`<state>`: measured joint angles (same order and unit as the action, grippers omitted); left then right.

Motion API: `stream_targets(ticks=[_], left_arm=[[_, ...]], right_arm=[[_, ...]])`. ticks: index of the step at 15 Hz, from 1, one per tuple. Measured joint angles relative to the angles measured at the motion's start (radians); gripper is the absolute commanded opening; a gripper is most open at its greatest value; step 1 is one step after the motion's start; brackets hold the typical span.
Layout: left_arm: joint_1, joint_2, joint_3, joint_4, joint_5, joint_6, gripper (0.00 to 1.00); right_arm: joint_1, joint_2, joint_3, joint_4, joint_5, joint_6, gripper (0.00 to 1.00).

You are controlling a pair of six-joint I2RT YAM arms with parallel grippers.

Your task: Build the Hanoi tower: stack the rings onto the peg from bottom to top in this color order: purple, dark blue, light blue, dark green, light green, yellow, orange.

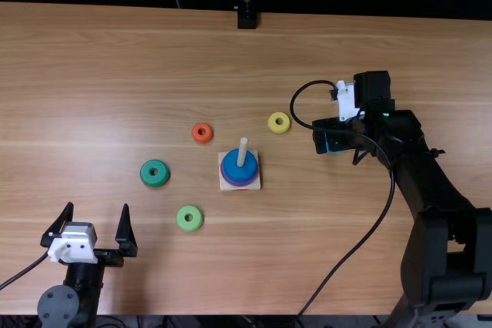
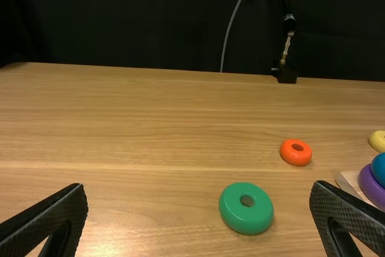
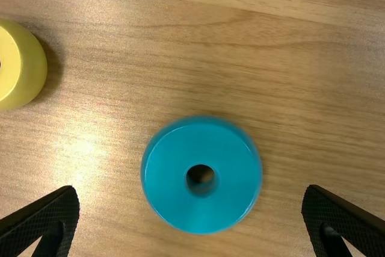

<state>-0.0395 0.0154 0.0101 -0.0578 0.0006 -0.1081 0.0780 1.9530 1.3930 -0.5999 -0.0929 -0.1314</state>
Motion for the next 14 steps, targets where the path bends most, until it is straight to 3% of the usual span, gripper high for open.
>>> stream_targets(ticks=[14], left_arm=[[0.0, 0.0, 0.0, 0.0, 0.0, 0.0, 1.0]], right_arm=[[0.001, 0.069, 0.049, -0.052, 0.0, 0.002, 1.0]])
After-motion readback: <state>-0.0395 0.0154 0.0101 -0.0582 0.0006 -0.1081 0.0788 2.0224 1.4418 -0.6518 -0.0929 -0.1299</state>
